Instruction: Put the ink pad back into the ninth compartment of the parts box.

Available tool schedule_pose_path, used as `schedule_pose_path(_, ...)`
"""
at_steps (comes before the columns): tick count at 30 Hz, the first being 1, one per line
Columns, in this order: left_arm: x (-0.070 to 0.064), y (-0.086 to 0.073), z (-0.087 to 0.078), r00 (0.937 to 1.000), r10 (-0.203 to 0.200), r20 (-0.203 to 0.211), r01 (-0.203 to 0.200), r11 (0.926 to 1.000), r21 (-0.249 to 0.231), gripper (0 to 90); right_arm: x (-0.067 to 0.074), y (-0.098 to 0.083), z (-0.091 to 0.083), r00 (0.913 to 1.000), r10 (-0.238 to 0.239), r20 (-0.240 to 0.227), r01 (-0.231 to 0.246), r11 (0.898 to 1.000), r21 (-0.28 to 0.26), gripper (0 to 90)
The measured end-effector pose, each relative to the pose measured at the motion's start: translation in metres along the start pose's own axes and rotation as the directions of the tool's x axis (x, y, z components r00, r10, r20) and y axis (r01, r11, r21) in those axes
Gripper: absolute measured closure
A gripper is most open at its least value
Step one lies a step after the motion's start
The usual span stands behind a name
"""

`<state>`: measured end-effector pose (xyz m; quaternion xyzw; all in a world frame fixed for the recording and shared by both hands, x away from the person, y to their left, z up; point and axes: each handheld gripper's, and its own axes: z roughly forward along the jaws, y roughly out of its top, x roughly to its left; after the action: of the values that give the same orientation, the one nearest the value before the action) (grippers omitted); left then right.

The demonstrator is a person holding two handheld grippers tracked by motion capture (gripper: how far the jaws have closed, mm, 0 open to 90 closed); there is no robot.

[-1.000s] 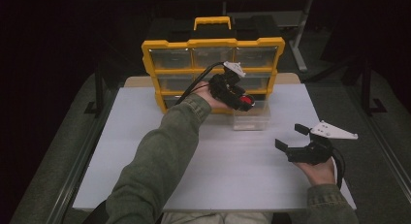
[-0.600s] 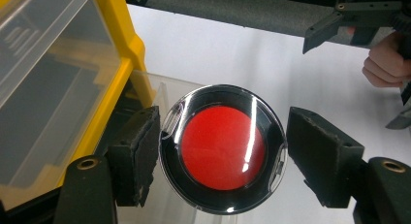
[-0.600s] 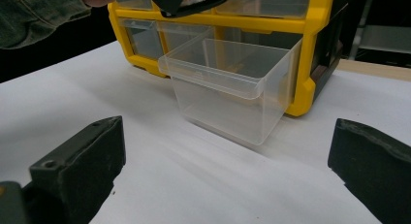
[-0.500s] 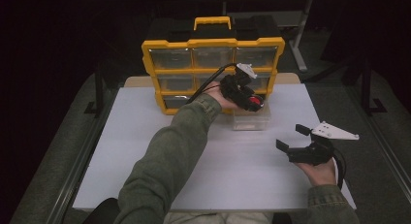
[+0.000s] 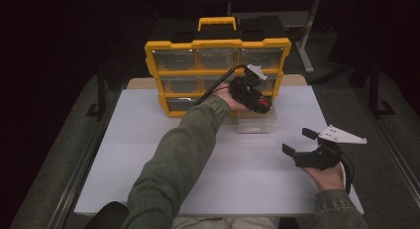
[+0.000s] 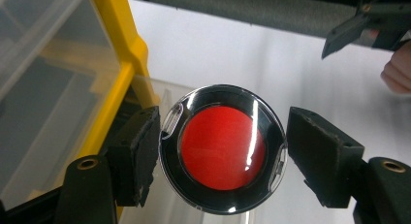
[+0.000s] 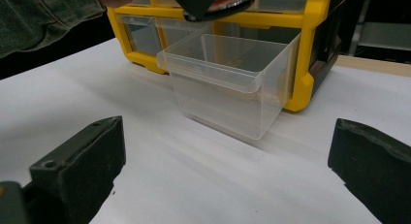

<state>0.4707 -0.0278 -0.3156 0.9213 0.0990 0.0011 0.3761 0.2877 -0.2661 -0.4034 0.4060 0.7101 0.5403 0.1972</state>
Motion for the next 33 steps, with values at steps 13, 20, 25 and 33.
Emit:
schedule_pose_path(13,-0.013,-0.005,-0.01,0.9983,0.057,-0.004,-0.057,0.9977,0.037,16.3,0.001,-0.002,0.001,0.9999,-0.015,0.005,0.015,1.0,0.015,0.0)
schedule_pose_path(20,-0.02,-0.015,-0.023,0.9978,0.061,-0.027,-0.061,0.9981,0.0,0.0,0.002,-0.001,0.003,0.9998,-0.02,0.009,0.02,1.0,0.025,0.0)
schedule_pose_path(25,-0.02,-0.025,-0.036,0.9994,0.031,-0.016,-0.031,0.9991,-0.029,0.0,0.002,0.0,0.003,0.9996,-0.026,0.011,0.026,0.999,0.02,0.0)
schedule_pose_path(33,-0.024,-0.041,-0.048,0.9997,0.019,-0.013,-0.02,0.9957,-0.09,0.0,0.003,0.0,0.003,0.9997,-0.024,0.011,0.024,0.999,0.021,0.0)
